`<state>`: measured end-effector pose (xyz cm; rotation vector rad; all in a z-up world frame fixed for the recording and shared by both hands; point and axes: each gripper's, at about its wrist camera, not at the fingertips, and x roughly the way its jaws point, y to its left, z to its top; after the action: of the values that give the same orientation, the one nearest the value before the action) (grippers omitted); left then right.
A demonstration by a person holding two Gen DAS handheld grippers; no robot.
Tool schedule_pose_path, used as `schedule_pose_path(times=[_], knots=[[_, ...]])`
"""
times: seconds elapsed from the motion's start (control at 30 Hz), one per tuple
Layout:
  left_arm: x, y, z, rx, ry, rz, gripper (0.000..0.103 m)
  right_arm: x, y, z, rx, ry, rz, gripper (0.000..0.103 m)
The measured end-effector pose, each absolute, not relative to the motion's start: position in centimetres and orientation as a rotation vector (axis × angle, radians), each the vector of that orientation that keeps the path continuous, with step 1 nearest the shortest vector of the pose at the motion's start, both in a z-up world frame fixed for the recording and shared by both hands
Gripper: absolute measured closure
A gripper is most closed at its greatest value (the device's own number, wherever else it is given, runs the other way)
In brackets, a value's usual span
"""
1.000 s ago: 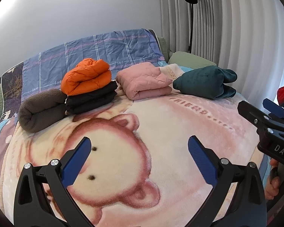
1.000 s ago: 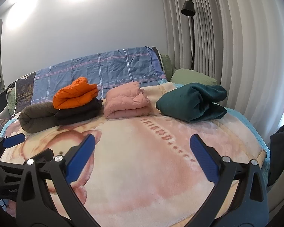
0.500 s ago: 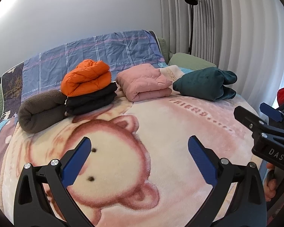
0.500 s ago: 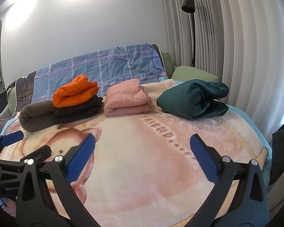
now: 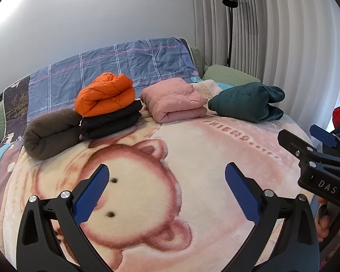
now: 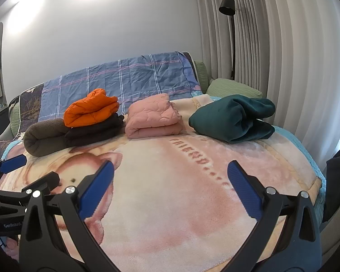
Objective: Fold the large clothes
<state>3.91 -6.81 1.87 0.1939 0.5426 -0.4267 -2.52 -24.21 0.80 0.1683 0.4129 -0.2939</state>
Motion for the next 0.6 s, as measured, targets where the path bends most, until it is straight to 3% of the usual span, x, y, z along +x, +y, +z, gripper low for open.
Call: schedule_pose_path(times=[0.6], knots=[[3.9,-6.67,1.72,0.201,0.539,-0.419,0.001,-2.23,-24.16,0.63,0.165,0.425,-0.291,0.002]])
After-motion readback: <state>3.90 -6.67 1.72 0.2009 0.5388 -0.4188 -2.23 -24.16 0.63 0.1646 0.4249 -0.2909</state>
